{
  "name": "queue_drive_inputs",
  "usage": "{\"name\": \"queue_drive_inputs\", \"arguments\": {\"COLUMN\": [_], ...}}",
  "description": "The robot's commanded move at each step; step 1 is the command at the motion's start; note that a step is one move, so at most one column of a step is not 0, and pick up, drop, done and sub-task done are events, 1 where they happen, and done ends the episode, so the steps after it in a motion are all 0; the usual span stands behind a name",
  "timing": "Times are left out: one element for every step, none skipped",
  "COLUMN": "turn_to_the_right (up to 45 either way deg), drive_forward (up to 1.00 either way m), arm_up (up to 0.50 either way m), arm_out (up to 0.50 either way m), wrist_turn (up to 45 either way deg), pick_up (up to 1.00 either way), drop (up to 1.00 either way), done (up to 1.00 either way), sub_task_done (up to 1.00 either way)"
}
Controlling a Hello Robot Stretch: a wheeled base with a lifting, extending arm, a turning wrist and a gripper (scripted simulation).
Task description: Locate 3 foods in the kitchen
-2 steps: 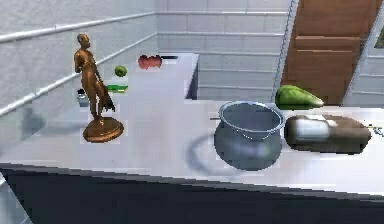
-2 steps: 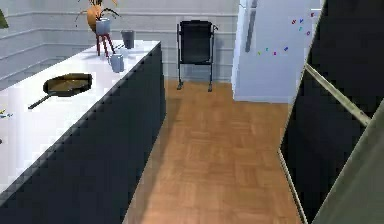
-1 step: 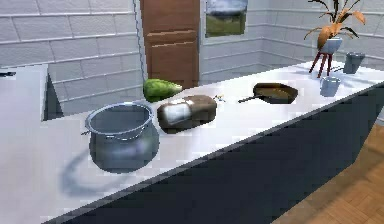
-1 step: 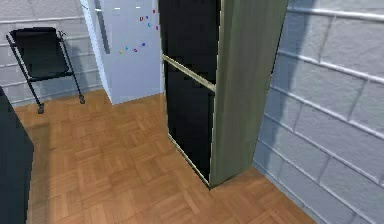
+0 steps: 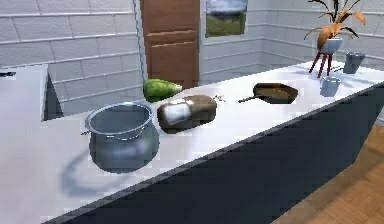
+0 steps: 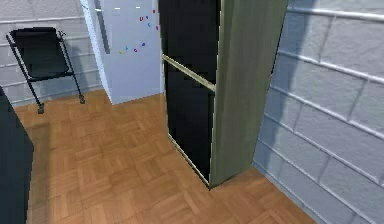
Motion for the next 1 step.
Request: {"name": "queue_drive_inputs", "arguments": {"turn_to_the_right": [45.0], "drive_forward": [0.00], "arm_up": [0.00], "arm_out": [0.00], "wrist_turn": [0.0], "pick_up": [0.00], "drop": [0.00], "done": [0.00], "sub_task_done": [0.00]}}
